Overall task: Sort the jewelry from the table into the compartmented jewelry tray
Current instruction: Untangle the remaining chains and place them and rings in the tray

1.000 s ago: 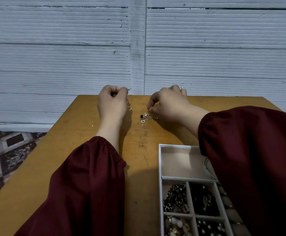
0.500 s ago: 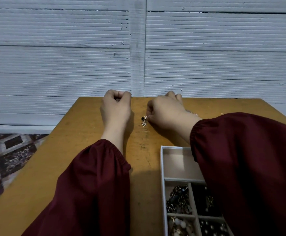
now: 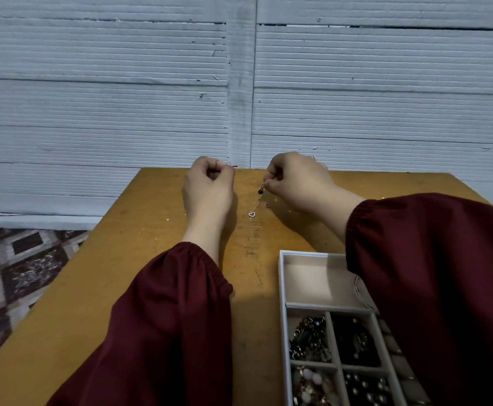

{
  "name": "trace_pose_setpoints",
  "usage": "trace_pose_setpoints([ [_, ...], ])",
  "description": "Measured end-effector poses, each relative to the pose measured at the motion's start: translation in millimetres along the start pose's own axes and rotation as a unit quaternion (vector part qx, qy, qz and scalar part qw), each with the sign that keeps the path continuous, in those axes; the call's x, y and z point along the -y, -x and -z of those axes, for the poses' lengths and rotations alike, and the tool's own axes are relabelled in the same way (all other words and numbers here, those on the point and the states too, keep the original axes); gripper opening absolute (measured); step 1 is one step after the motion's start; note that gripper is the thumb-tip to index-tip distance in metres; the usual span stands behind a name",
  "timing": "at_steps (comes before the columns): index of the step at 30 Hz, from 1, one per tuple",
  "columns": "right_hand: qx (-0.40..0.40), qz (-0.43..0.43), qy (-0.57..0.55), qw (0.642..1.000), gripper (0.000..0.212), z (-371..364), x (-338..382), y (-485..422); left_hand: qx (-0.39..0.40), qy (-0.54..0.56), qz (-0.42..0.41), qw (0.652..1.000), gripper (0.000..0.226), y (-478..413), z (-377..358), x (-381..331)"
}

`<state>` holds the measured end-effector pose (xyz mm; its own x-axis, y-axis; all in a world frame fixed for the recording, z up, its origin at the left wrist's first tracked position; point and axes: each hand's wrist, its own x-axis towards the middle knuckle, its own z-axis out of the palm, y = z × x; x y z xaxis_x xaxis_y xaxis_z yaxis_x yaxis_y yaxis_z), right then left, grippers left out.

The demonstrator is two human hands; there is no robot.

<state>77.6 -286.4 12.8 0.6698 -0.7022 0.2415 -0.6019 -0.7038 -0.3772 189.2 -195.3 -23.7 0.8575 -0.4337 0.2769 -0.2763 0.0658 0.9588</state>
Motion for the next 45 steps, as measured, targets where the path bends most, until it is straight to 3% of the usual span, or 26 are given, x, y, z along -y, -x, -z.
trace_pose_setpoints([
  [6,-0.039,-0.022,-0.1,0.994,0.015,16.0,1.1,14.0,0.016,0.028,0.018,0.999,0.009,11.7,-0.8,-7.9],
  [16,-0.109,-0.032,-0.231,0.966,0.012,61.8,0.5,62.5,0.077,0.035,0.002,0.996,0.009,53.5,10.8,-41.8],
  [21,-0.138,-0.046,-0.287,0.947,0.013,81.8,4.5,99.8,0.098,0.044,0.026,0.994,0.018,91.6,16.2,-53.7],
  [30,-0.177,-0.058,-0.408,0.894,0.016,112.8,13.6,173.8,0.121,0.059,0.002,0.991,0.012,151.7,36.3,-94.4],
  [40,-0.199,-0.062,-0.471,0.857,0.019,106.9,8.8,229.1,0.151,0.076,0.001,0.986,0.01,198.7,46.2,-114.6],
  [45,-0.199,-0.061,-0.461,0.863,0.018,101.0,6.1,240.2,0.166,0.074,-0.003,0.983,0.008,210.3,47.0,-117.6],
])
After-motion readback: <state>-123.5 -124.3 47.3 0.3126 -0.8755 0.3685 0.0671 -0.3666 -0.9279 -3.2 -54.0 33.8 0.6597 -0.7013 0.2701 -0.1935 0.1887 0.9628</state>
